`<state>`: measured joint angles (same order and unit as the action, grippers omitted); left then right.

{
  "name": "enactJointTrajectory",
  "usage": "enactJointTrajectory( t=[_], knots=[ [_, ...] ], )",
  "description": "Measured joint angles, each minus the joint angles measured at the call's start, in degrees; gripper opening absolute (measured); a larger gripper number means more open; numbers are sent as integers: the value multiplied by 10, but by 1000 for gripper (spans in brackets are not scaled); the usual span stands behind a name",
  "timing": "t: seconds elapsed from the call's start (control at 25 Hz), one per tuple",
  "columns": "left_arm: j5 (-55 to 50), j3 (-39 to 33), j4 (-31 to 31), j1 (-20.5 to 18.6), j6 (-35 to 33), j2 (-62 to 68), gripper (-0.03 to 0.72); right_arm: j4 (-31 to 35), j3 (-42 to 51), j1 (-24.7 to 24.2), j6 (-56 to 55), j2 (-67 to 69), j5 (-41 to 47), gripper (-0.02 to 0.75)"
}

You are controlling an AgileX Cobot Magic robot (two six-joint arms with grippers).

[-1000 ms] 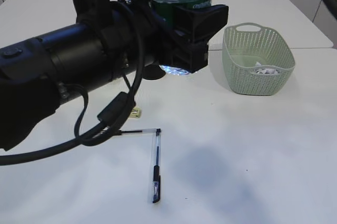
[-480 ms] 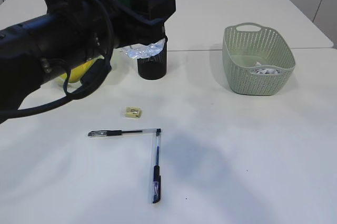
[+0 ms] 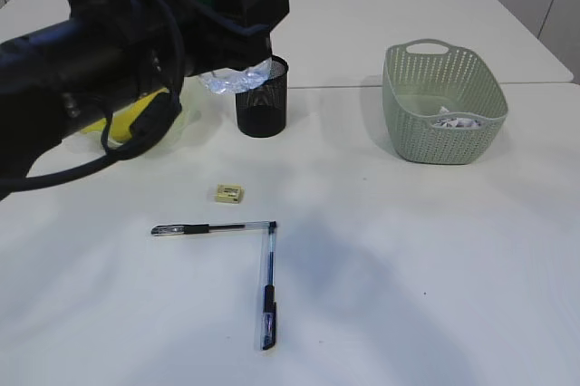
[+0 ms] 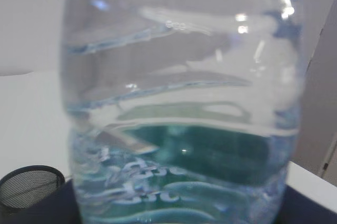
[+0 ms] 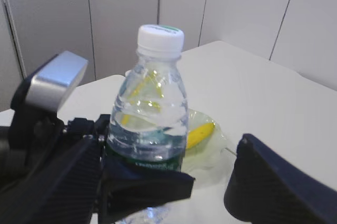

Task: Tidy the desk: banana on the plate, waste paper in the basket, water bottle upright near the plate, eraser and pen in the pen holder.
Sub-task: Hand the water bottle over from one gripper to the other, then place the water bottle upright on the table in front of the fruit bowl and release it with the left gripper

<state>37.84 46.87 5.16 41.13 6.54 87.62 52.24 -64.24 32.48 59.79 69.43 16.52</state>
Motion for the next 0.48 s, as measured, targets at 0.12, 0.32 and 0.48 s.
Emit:
enactJointTrajectory(
  t=[0.12, 0.32, 0.48],
  knots=[
    [0, 0, 0, -17, 0, -6, 386, -61, 5, -28, -56, 3, 41, 593],
    [-45, 0, 0, -37, 0, -29, 386, -289, 20, -60, -267, 21, 117, 592],
    [-109, 0, -1, -61, -7, -43, 386, -532, 21, -63, -483, 22, 171, 593]
  ],
)
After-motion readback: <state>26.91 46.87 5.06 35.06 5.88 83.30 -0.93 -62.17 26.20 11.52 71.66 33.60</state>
